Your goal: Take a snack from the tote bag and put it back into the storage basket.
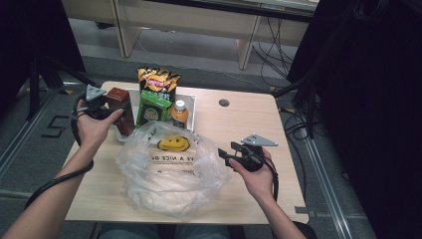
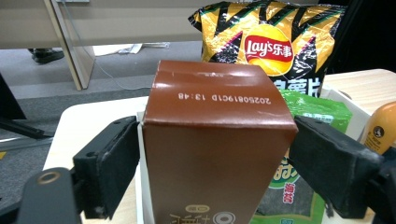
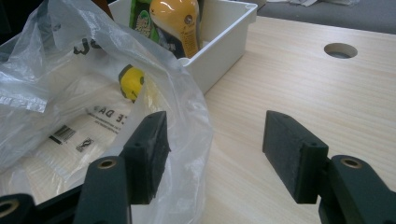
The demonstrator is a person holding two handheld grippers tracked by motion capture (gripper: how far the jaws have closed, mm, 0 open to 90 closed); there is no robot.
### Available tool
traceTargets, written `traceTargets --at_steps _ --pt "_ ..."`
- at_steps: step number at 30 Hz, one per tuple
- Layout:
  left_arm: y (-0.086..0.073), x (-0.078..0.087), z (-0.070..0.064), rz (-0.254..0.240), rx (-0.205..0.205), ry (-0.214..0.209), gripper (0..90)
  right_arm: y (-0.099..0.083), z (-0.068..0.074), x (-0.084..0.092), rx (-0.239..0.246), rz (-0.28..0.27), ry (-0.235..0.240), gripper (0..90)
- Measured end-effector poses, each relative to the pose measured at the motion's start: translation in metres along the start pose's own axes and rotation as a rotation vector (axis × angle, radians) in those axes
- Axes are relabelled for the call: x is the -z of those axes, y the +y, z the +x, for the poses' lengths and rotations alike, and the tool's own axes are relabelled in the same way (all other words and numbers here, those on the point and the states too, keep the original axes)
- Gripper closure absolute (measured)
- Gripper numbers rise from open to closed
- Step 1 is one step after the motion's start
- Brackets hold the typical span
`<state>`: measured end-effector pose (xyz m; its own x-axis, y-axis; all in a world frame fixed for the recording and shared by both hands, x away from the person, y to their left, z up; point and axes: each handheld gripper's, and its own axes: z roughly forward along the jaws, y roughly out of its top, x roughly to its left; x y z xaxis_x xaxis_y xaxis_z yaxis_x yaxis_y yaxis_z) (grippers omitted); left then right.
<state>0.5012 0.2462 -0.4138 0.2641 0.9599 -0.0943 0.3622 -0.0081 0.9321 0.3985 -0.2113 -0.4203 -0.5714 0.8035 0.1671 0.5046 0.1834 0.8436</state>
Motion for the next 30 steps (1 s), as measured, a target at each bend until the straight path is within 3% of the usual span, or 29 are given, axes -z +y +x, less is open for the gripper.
traceTargets --at_steps 3,6,9,11,13,17,18,24,25,29,30 --pt "-0.002 0.001 0.000 -0.001 0.004 -0.004 15.0 -0.001 -0.002 -0.001 0.033 -0.018 -0.012 41.2" --pt "-0.003 0.004 0.000 -0.004 0.006 -0.013 14.6 0.000 0.000 0.000 0.000 -0.001 -0.003 41.1" --pt "-0.005 0.007 0.000 -0.007 0.011 -0.019 14.5 0.000 0.000 0.000 -0.002 -0.002 -0.003 41.0" --pt "-0.006 0.009 0.000 -0.014 0.012 -0.020 14.5 -0.001 -0.002 -0.002 0.031 -0.025 -0.015 40.7" --pt "-0.006 0.011 0.001 -0.015 0.009 -0.023 14.5 0.000 0.000 -0.001 0.002 0.003 -0.001 40.5" --pt "-0.008 0.017 0.000 -0.016 0.006 -0.026 14.5 0.000 0.000 -0.001 0.004 -0.003 -0.002 40.5" --pt "-0.008 0.019 0.000 -0.013 0.004 -0.024 14.5 -0.001 -0.002 -0.002 0.029 -0.021 -0.016 40.5" --pt "-0.013 0.039 0.000 -0.017 0.004 -0.029 14.7 0.000 -0.001 -0.001 0.010 -0.012 -0.010 40.3" --pt "-0.014 0.043 0.000 -0.014 0.000 -0.029 14.8 -0.001 -0.002 -0.002 0.031 -0.027 -0.016 40.3" --pt "-0.020 0.061 -0.002 -0.014 0.011 -0.040 15.5 0.000 0.000 0.000 -0.003 -0.003 -0.003 40.2" --pt "-0.022 0.065 -0.002 -0.015 0.007 -0.038 15.8 0.000 -0.001 -0.001 0.020 -0.018 -0.013 40.2"
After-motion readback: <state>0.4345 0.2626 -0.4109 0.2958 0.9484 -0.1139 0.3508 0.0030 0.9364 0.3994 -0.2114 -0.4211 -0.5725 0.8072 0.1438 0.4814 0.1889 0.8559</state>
